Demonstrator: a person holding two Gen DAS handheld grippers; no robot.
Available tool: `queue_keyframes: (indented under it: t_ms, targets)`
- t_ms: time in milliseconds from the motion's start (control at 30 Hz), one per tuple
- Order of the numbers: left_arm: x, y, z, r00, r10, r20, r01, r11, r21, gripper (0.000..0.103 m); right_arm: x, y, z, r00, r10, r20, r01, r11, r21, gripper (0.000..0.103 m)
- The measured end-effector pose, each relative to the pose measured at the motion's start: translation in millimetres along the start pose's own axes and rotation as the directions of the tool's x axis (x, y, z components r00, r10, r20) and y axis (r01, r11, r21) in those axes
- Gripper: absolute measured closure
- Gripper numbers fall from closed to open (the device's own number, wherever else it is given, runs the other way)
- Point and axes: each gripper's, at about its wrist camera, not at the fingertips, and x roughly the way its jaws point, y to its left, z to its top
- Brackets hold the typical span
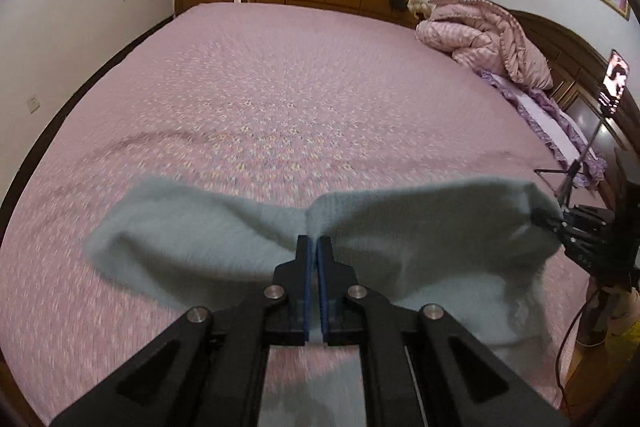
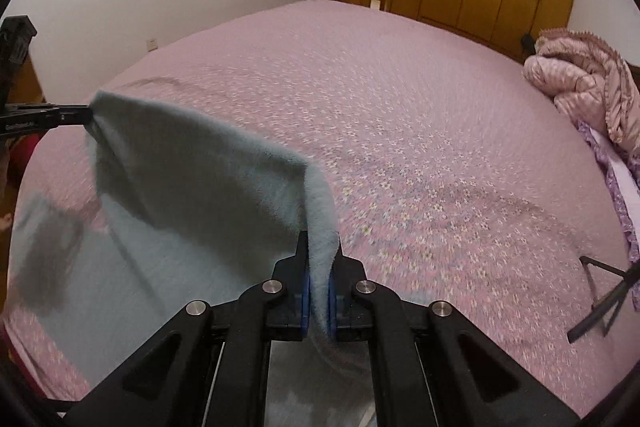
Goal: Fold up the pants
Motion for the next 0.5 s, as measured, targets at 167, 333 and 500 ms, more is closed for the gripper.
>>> queue_keyframes:
  t_ms: [167, 333, 500]
  targets:
    - [-27, -2, -47, 1.0, -0.006, -0.005, 0.006, 0.999, -0.053, 0.1, -26, 18, -34, 1.0, 0.008, 0.015, -0.008, 1.0, 0.013, 0.095]
    - [-30, -1, -90, 0.998, -0.028, -0.054, 0.021, 0.992, -0.126, 0.1, -32, 31, -70, 0.999, 0.036, -0.019, -0.035, 0.999, 0.042, 0.095]
    - [-25, -1, -119, 0.994, -0.027, -0.107, 0.012, 0.99, -0.142, 0.1, -26, 44, -100, 0.996, 0.058, -0.065, -0.053, 0.996, 0.071, 0.095]
